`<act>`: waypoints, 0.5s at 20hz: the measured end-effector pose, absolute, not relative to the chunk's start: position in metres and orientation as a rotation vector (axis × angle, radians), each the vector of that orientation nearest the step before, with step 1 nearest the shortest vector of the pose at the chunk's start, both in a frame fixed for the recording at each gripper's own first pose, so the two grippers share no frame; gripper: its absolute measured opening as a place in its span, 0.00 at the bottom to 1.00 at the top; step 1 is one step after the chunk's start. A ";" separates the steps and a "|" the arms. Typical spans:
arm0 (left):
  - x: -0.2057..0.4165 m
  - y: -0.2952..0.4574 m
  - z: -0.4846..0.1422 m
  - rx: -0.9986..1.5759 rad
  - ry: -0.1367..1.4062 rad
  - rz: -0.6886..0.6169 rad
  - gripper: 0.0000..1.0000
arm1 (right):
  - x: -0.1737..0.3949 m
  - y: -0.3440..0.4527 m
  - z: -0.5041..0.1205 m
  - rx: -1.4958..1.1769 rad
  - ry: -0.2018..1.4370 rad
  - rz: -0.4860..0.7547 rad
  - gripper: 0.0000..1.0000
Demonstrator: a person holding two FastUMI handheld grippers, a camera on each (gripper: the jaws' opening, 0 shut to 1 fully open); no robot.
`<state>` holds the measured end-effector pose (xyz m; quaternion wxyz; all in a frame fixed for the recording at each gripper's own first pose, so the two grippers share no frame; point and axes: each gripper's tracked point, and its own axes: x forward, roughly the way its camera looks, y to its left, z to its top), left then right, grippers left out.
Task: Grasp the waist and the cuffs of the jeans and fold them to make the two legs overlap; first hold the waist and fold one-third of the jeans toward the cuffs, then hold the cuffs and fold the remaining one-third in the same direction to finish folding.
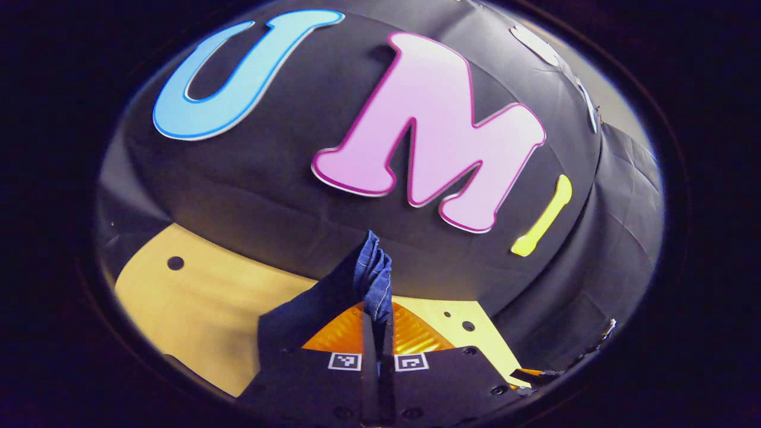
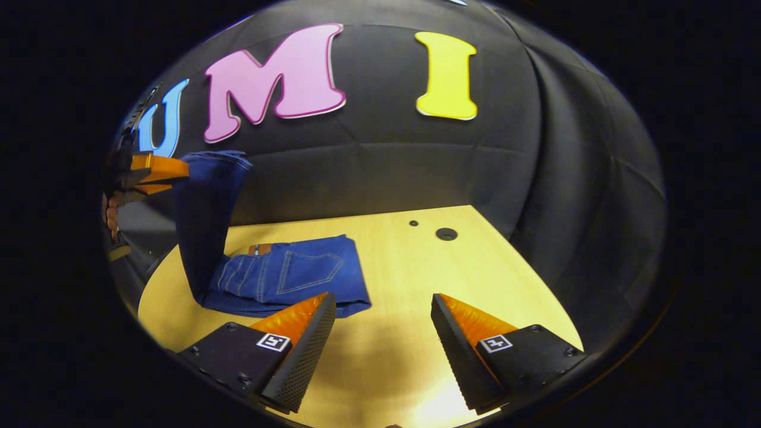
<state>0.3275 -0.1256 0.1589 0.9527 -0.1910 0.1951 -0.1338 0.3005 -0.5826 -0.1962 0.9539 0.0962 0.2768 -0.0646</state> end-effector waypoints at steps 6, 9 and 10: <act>0.330 -0.222 0.072 -0.320 0.572 -0.333 0.06 | 0.250 -0.639 -0.191 0.232 0.578 -0.240 0.99; 0.327 -0.232 0.039 -0.301 0.654 -0.333 0.15 | 0.229 -0.652 -0.190 0.259 0.581 -0.275 0.99; 0.328 -0.233 0.038 -0.316 0.663 -0.338 0.22 | 0.223 -0.655 -0.189 0.264 0.583 -0.283 0.99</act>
